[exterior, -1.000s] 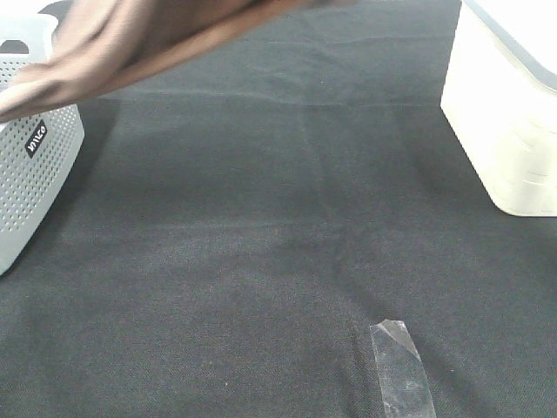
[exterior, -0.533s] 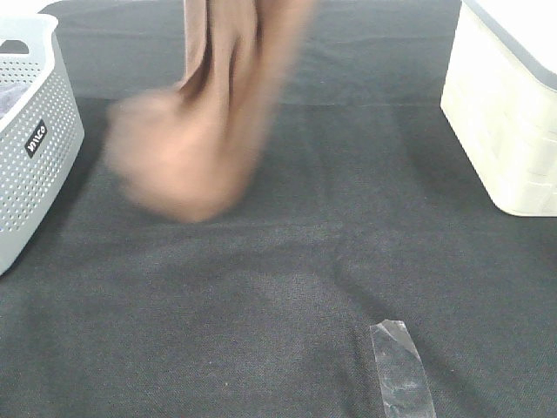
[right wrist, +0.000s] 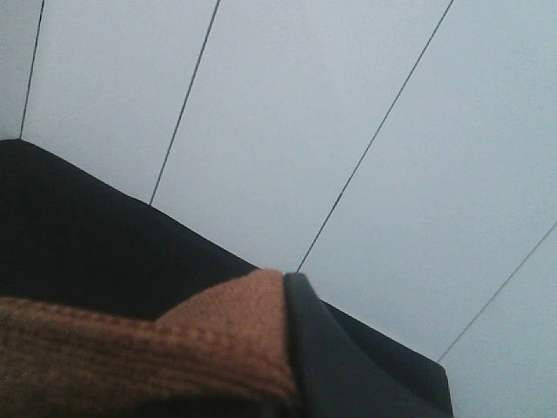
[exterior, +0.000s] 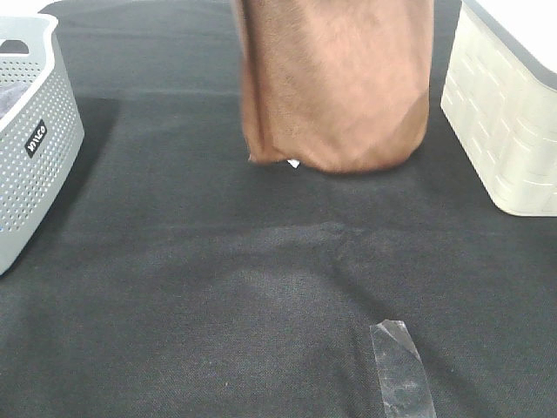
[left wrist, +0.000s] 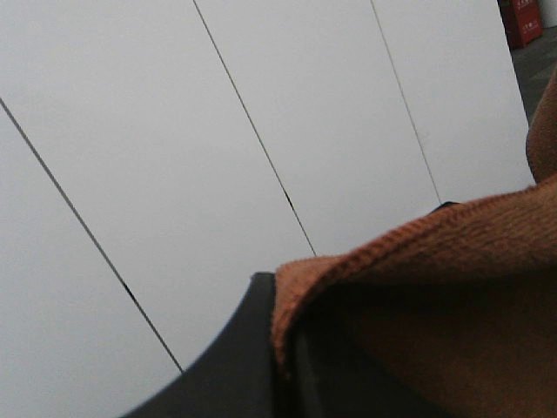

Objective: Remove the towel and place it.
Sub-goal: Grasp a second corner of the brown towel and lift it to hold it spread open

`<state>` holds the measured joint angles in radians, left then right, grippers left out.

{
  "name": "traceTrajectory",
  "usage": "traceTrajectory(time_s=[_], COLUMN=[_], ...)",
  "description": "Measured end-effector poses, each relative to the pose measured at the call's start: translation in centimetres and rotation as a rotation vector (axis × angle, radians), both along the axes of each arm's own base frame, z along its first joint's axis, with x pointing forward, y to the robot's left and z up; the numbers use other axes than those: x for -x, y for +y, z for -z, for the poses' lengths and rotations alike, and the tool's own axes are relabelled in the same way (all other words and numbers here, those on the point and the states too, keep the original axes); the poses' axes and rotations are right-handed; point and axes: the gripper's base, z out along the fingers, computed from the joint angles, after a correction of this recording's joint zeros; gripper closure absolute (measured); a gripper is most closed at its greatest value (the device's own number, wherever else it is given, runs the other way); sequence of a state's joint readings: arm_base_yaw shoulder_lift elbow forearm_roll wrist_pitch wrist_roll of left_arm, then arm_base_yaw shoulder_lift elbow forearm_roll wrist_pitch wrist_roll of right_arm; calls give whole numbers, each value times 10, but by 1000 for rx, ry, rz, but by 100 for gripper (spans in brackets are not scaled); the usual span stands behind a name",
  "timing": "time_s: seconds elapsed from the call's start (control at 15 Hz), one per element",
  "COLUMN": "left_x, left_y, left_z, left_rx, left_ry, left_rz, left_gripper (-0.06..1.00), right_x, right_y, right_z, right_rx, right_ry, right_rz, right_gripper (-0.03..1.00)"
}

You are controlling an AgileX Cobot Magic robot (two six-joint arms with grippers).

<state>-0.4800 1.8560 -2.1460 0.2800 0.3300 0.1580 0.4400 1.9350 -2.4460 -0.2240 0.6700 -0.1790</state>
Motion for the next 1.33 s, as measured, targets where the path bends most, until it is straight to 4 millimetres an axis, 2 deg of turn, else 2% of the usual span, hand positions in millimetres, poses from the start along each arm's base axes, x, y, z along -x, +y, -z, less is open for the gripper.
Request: traceTrajectory(time_s=[0.2,0.47,0.67,0.73,0.93,1.07,1.2,1.33], left_x=[-17,-42,-50,-55,-64,-77,-93,-110], left_y=[3,21,24,21,14,16,27,37], left_z=[5,16,21,26,36,50,65,76], left_rx=[5,21,8,-51,-68,-62,-52,-51], left_ry=[-100,-181,-221,-294,-380,-428,-475,-489], left_rz=[1,-30,-35,-29,-1,12,7,-15], left_gripper=[94,94,94,94,94,94,94,94], right_x=[-10,-26,-33,-44,-60,-68,-77,-87], right_y=[4,12,16,20,14,9,-2,-5], right_z=[9,20,24,31,45,48,50,54], right_rx=[14,-4,-34,-64,-84,-120,-176,-227], right_ry=[-4,-51,-87,-112,-101,-125,-156,-208], right_rz=[2,1,-4,-12,9,12,22,10], right_gripper=[96,96,96,96,96,96,96,96])
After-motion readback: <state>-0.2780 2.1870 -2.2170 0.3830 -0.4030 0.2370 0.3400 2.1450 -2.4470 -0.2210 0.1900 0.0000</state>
